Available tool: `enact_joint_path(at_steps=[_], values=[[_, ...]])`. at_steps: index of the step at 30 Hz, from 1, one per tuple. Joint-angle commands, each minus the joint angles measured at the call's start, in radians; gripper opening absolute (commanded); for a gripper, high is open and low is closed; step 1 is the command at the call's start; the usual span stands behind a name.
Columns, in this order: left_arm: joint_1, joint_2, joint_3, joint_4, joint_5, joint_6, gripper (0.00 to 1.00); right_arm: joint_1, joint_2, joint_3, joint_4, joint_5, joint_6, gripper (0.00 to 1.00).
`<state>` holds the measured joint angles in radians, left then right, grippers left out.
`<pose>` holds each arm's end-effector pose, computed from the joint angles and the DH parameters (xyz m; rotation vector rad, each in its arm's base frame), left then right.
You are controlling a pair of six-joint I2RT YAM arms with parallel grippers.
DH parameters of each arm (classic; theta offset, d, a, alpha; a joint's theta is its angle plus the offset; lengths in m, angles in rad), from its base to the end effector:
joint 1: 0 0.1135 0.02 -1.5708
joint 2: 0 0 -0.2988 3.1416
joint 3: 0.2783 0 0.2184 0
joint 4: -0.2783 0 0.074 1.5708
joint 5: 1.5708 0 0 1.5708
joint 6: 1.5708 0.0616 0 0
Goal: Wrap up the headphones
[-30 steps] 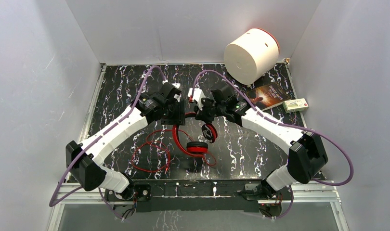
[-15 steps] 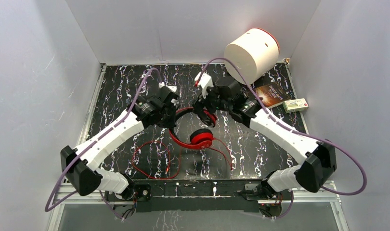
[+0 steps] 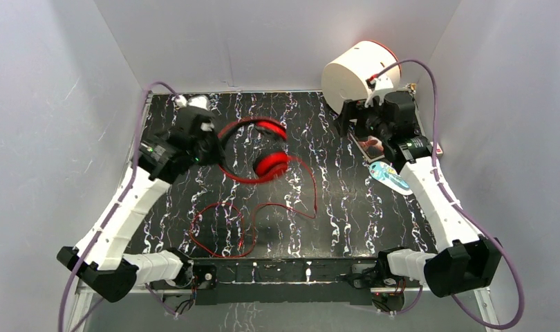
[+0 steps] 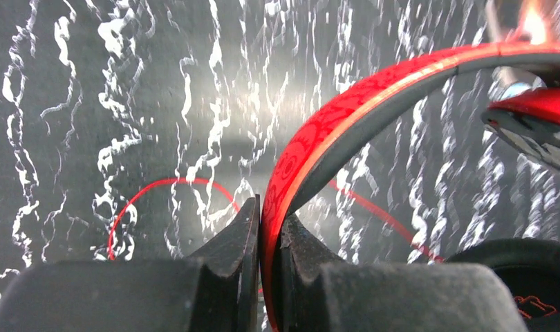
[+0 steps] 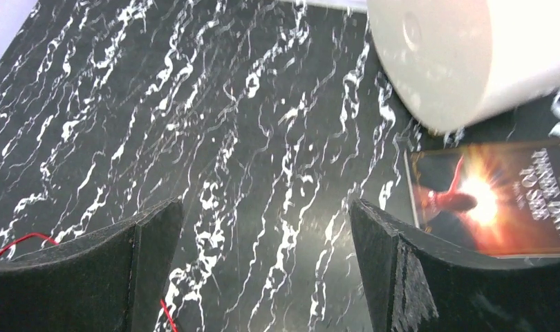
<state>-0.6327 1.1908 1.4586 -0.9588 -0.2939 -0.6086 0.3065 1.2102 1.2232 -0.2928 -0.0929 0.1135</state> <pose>0.1704 -0.1028 0.4197 -0.1292 2.2454 -0.3440 0.2403 0.0820 0.4184 -0.2447 1.8502 0.3776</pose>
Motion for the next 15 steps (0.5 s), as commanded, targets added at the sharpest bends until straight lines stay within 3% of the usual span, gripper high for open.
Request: enact_joint_path(at_steps=[1,8,11,15], values=[[0.255,0.038,0.189,0.090,0.210,0.022,0.00,-0.088,0.004,-0.081,0.036,-0.295,0.118,0.99],[0.425,0.153,0.327,0.212,0.518,0.001,0.00,-0.143,-0.071,-0.243,0.134,-0.509,0.169,0.99],[0.460,0.165,0.326,0.248,0.590,-0.027,0.00,-0.143,-0.126,-0.361,0.271,-0.664,0.172,0.99],[0.482,0.166,0.329,0.261,0.654,-0.044,0.00,-0.125,-0.161,-0.493,0.586,-0.840,0.199,0.98]])
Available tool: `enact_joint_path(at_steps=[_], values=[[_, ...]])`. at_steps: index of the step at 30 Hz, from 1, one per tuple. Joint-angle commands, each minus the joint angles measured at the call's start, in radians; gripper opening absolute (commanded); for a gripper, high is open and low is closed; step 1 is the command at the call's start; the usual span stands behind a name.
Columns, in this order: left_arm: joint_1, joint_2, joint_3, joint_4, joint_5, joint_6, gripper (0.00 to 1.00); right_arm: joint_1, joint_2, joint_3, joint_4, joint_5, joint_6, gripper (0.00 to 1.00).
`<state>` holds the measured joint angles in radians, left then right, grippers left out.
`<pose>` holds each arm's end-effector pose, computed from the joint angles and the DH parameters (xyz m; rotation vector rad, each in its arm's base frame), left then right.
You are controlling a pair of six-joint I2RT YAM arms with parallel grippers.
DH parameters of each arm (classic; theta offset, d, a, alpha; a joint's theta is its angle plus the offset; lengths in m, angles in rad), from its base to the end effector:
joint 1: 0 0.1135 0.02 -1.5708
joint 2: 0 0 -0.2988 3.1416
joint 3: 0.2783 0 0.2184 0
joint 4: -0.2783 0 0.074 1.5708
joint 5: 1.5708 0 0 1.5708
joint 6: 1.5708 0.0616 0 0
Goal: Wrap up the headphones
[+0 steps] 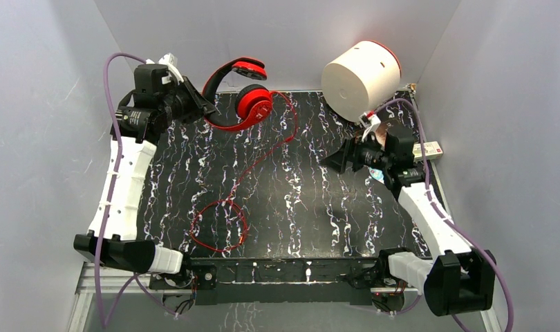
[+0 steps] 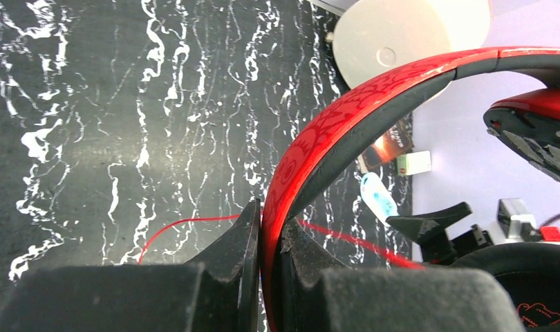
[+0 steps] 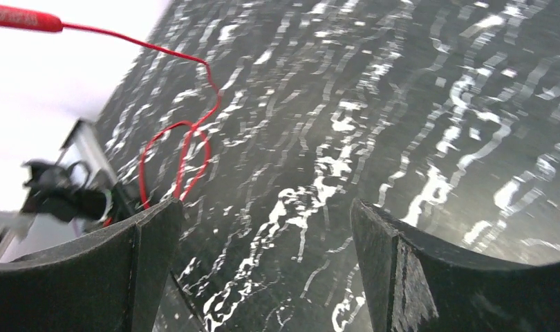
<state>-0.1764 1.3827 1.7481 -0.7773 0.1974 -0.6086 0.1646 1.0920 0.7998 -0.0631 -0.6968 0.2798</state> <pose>0.2558 -0.0579 0.4843 -0.3081 2.0197 -0.6969 0.2050 0.0741 0.3335 -0.3694 1.9223 0.9633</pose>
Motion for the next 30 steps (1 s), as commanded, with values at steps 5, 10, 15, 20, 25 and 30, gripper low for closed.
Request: enact_joint_path(at_steps=[5,10,15,20,25,30], values=[[0.031,-0.100,0.020,0.016,0.112,-0.018,0.00,0.179,0.013,-0.108,0.619,-0.225,-0.030,0.99],[0.031,-0.151,-0.003,0.013,0.123,-0.059,0.00,0.362,0.124,-0.127,0.894,-0.097,-0.039,0.97],[0.031,-0.171,0.015,-0.003,0.112,-0.064,0.00,0.419,0.279,-0.115,1.073,-0.069,-0.017,0.95],[0.031,-0.193,0.023,0.010,0.109,-0.082,0.00,0.418,0.333,-0.121,1.194,-0.010,0.031,0.87],[0.031,-0.198,0.027,0.020,0.105,-0.085,0.00,0.418,0.371,-0.092,1.218,-0.049,0.078,0.78],[0.031,-0.196,0.022,0.046,0.114,-0.102,0.00,0.423,0.374,-0.117,1.295,-0.058,0.136,0.81]])
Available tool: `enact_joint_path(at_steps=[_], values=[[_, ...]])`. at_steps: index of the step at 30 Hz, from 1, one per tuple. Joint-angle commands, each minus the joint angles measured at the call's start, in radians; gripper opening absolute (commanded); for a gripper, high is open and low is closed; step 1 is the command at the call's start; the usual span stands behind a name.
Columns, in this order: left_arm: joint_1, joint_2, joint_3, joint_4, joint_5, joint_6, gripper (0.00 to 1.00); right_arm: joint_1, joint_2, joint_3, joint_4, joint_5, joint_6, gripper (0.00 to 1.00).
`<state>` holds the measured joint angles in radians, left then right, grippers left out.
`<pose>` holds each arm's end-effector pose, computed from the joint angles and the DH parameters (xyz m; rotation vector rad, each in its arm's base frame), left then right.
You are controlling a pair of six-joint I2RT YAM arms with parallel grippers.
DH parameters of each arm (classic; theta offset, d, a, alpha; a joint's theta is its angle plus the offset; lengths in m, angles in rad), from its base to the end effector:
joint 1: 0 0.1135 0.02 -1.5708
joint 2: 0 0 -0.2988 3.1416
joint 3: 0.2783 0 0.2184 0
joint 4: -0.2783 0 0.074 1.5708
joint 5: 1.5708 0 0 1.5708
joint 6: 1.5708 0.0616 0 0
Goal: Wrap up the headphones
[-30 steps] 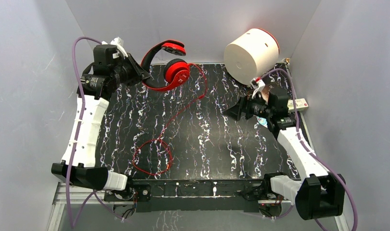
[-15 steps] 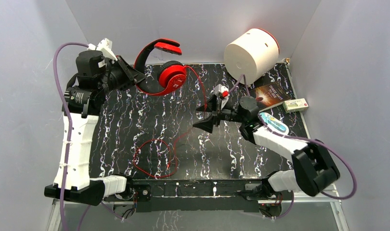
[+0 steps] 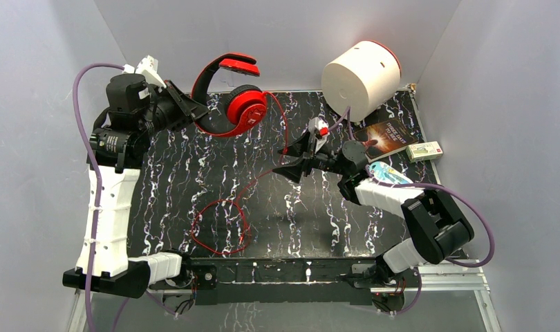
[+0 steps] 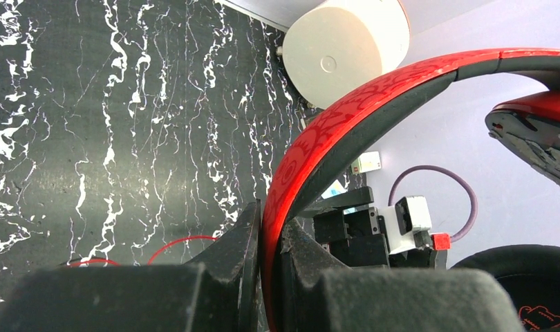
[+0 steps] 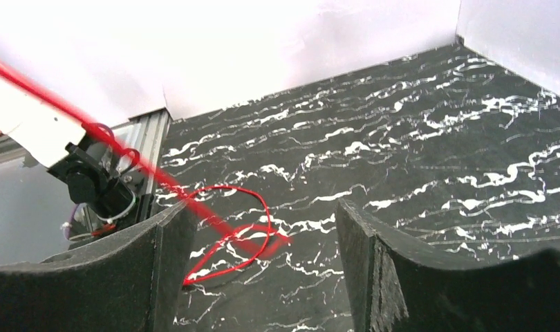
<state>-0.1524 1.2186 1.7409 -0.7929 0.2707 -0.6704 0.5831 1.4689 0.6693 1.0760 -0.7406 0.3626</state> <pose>0.1927 -0.0463 0.5151 -0.2967 1.8889 -0.8157 0.2225 0.1965 0.3346 -0.8212 1.2405 1.2548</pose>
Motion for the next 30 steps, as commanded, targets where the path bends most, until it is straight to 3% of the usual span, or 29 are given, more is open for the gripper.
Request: enact_joint_path(at_steps=[1,4,6,7,9,10,12,16,20,23,27,30], values=[[0.007,-0.029,0.033,0.063,0.046,-0.042,0.00,0.008,-0.004,0.012,0.161,-0.018,0.055,0.80],[0.007,-0.023,0.047,0.065,0.060,-0.049,0.00,0.012,-0.013,-0.011,0.176,0.015,0.060,0.79],[0.007,-0.027,0.045,0.071,0.067,-0.054,0.00,0.011,-0.007,-0.017,0.210,0.023,0.080,0.69],[0.007,-0.029,0.046,0.070,0.068,-0.051,0.00,0.010,-0.006,-0.014,0.224,0.015,0.090,0.59],[0.007,-0.027,0.056,0.048,0.056,-0.038,0.00,0.008,-0.026,-0.010,0.188,0.027,0.098,0.18],[0.007,-0.025,0.060,0.037,0.050,-0.030,0.00,0.007,-0.045,-0.015,0.162,0.032,0.091,0.10],[0.007,-0.024,0.060,0.033,0.052,-0.006,0.00,0.001,-0.114,-0.033,0.059,0.052,0.048,0.06],[0.007,-0.012,0.017,0.019,0.084,0.079,0.00,-0.020,-0.341,-0.037,-0.394,0.220,-0.120,0.00],[0.007,-0.056,-0.162,0.161,0.297,0.174,0.00,-0.048,-0.513,0.065,-0.787,0.414,-0.281,0.00],[0.007,-0.121,-0.308,0.300,0.452,0.223,0.00,-0.077,-0.525,0.207,-1.011,0.525,-0.357,0.00],[0.005,-0.202,-0.427,0.485,0.638,0.239,0.00,-0.086,-0.390,0.438,-1.257,0.381,-0.501,0.00],[0.002,-0.260,-0.502,0.687,0.739,0.132,0.00,-0.086,-0.293,0.490,-1.308,0.216,-0.546,0.00]])
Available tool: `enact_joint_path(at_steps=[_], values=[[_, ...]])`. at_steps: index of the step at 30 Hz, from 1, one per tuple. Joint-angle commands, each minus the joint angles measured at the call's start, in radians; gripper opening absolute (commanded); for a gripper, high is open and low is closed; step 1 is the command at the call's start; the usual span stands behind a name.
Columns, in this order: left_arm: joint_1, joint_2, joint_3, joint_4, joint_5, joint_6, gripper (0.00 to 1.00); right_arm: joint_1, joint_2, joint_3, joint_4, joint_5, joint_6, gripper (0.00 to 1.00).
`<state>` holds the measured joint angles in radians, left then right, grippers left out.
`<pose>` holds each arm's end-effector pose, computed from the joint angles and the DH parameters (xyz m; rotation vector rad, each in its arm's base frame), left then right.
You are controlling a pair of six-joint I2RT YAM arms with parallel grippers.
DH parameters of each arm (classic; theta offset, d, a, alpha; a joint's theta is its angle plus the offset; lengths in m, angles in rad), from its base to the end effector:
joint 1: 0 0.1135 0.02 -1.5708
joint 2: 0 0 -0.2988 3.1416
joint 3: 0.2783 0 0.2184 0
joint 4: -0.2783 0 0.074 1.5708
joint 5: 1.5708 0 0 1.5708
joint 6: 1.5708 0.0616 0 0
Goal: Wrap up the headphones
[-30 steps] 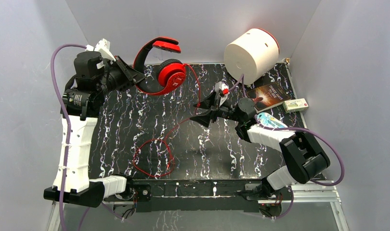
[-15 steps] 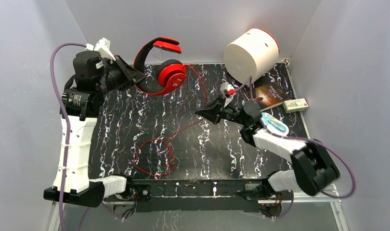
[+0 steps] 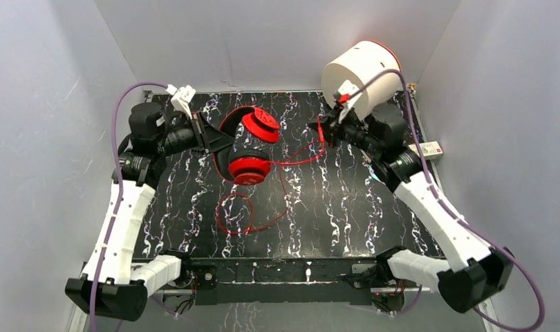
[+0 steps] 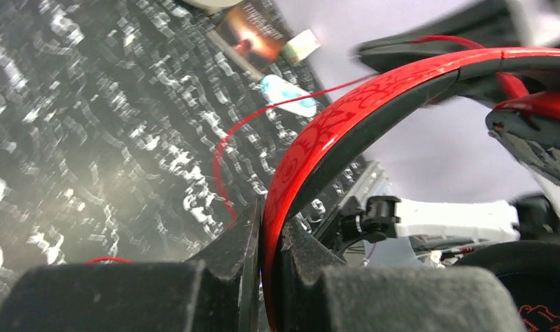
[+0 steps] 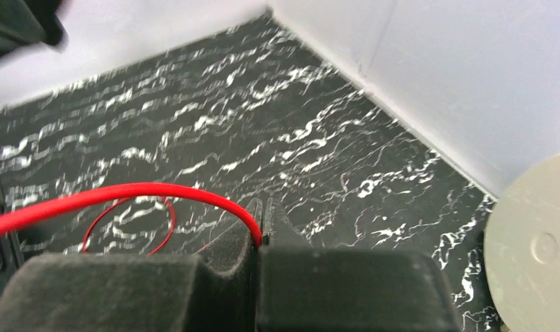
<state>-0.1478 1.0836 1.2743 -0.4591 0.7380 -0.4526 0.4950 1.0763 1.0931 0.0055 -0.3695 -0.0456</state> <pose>0.1820 -0.0690 0.4445 0.2553 1.8906 -1.0884 0.1818 0.1234 0.4430 -0.7026 1.4213 0.6385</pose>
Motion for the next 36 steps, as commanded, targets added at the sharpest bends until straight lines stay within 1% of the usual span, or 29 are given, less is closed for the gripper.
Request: enact_joint_path(at_steps=[1,3,6,8,12,14,18,20,22,26,28,29,32,36], values=[[-0.004,-0.137,-0.055,0.401,0.293,-0.113,0.00,0.002,0.122,0.073,-0.227,-0.177,-0.123,0.00],[-0.011,-0.151,-0.075,0.452,0.318,-0.144,0.00,0.002,0.166,0.085,-0.200,-0.231,-0.096,0.00],[-0.024,-0.157,-0.066,0.453,0.327,-0.153,0.00,0.002,0.241,0.123,-0.168,-0.332,-0.059,0.00],[-0.038,-0.151,-0.054,0.453,0.317,-0.163,0.00,0.004,0.299,0.169,-0.180,-0.368,-0.040,0.00],[-0.094,-0.125,-0.049,0.448,0.324,-0.166,0.00,0.002,0.411,0.311,-0.257,-0.291,-0.009,0.00],[-0.141,-0.109,-0.042,0.346,0.289,-0.096,0.00,0.002,0.482,0.421,-0.337,-0.285,-0.015,0.00],[-0.318,-0.056,-0.003,0.116,0.090,0.091,0.00,0.002,0.626,0.669,-0.483,-0.320,-0.036,0.00],[-0.394,-0.030,0.020,0.025,-0.035,0.166,0.00,0.002,0.680,0.775,-0.565,-0.300,-0.057,0.00],[-0.437,-0.008,0.027,-0.056,-0.146,0.244,0.00,0.002,0.719,0.858,-0.654,-0.253,-0.078,0.00],[-0.474,-0.013,0.004,-0.176,-0.402,0.343,0.00,-0.001,0.720,0.915,-0.771,-0.091,-0.099,0.00],[-0.480,-0.020,-0.021,-0.209,-0.543,0.380,0.00,-0.001,0.699,0.919,-0.806,-0.057,-0.101,0.00],[-0.484,-0.017,-0.039,-0.225,-0.686,0.398,0.00,0.000,0.681,0.920,-0.830,-0.067,-0.098,0.00],[-0.493,0.009,-0.046,-0.231,-0.862,0.404,0.00,0.018,0.671,0.927,-0.873,-0.136,-0.099,0.00],[-0.511,0.062,-0.035,-0.228,-1.047,0.396,0.00,0.075,0.687,0.974,-0.958,-0.141,-0.108,0.00]])
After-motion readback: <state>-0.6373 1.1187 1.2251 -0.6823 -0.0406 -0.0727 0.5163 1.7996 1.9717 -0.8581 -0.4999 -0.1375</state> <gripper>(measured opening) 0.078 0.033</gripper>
